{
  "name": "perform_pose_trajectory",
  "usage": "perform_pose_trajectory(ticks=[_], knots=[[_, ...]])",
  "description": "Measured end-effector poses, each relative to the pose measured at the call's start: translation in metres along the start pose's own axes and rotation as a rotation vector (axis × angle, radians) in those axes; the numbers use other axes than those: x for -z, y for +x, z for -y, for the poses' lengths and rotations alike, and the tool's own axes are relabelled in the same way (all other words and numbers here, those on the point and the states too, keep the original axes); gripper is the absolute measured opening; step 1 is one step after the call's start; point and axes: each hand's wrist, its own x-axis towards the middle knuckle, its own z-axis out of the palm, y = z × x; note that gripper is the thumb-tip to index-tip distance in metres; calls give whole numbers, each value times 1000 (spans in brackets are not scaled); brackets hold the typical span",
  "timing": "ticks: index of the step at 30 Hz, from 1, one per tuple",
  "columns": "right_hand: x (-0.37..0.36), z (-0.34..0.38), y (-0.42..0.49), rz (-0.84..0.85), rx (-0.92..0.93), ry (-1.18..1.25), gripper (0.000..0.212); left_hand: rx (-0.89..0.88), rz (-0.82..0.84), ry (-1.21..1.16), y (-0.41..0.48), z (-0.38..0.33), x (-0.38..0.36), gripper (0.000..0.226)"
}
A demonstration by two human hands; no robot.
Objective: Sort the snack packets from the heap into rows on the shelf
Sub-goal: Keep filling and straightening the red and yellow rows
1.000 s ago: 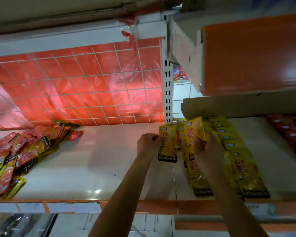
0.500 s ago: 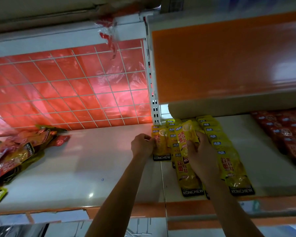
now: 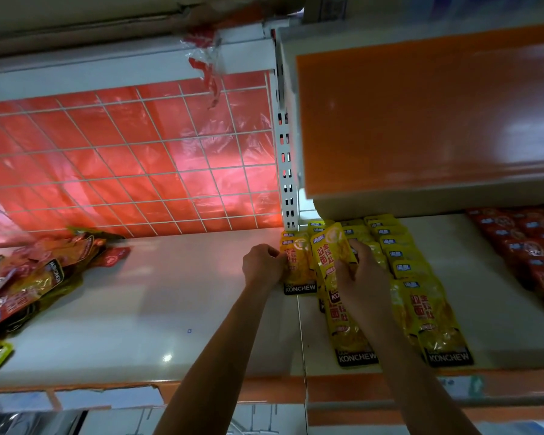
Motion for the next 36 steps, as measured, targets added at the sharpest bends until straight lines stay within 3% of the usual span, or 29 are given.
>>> perform_pose_trajectory(ticks=[9,11,15,17,19,23,28,36], knots=[[-3,2,-3,10,6,38,45,-53,-84,-54,-9,0,-3,27],[-6,4,-4,21,13,66,45,-103,-74,-165,-18,-1,-4,25],[-16,9,-6,71,17,109,49,-82,96,-489,-34,-6,-4,22],[-19,10,-8,79,48,84,49,-93,131,-535,-36,-1,-3,37],[-20,10,-8,67,95,36,46,-115,106,-552,-34,7,0,30],[-21,8,-7,43,146,-68,42,-117,60,-498,-29,22,8,23],[-20,3,-5,55,141,-86,38,-157,-14,-277,-29,27,8,29],[-21,0,-4,99,133,-126,36,-207,-82,-110,-31,26,2,32]])
